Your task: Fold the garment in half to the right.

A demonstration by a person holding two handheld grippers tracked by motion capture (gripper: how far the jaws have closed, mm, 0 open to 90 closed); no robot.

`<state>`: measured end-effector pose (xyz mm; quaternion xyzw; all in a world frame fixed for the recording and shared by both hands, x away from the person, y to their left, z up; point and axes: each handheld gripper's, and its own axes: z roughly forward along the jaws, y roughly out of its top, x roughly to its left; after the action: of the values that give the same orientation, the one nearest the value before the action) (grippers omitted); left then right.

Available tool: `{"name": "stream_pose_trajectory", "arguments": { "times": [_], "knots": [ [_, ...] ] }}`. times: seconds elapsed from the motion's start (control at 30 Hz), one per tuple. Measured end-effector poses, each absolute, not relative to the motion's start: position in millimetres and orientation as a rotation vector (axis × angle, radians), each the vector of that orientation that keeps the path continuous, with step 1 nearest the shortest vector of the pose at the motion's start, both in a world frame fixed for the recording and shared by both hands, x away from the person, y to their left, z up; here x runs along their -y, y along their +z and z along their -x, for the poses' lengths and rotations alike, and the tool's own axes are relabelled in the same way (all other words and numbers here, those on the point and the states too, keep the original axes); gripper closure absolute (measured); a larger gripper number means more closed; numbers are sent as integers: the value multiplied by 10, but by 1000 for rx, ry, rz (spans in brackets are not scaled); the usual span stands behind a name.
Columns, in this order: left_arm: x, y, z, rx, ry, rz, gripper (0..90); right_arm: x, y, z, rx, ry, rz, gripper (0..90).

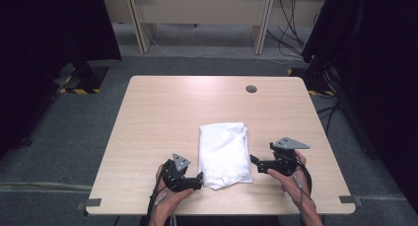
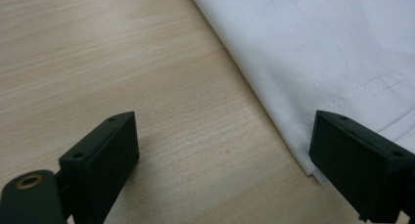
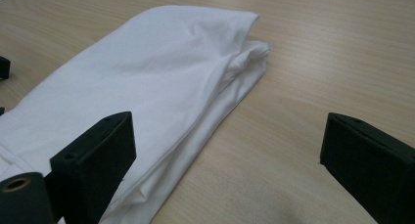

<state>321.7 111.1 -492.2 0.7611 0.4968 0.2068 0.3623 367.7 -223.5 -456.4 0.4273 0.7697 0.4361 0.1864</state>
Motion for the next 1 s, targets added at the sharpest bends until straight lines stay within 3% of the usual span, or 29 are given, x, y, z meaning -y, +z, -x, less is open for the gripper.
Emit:
{"name": "stream_pose_trajectory", "arguments": {
  "times": [1.0],
  "knots": [
    [-1117,-4924,-3228,-1273,529,-1964,94,2423,-4609,-3405,-2140,1253,-1214,68]
  ]
}}
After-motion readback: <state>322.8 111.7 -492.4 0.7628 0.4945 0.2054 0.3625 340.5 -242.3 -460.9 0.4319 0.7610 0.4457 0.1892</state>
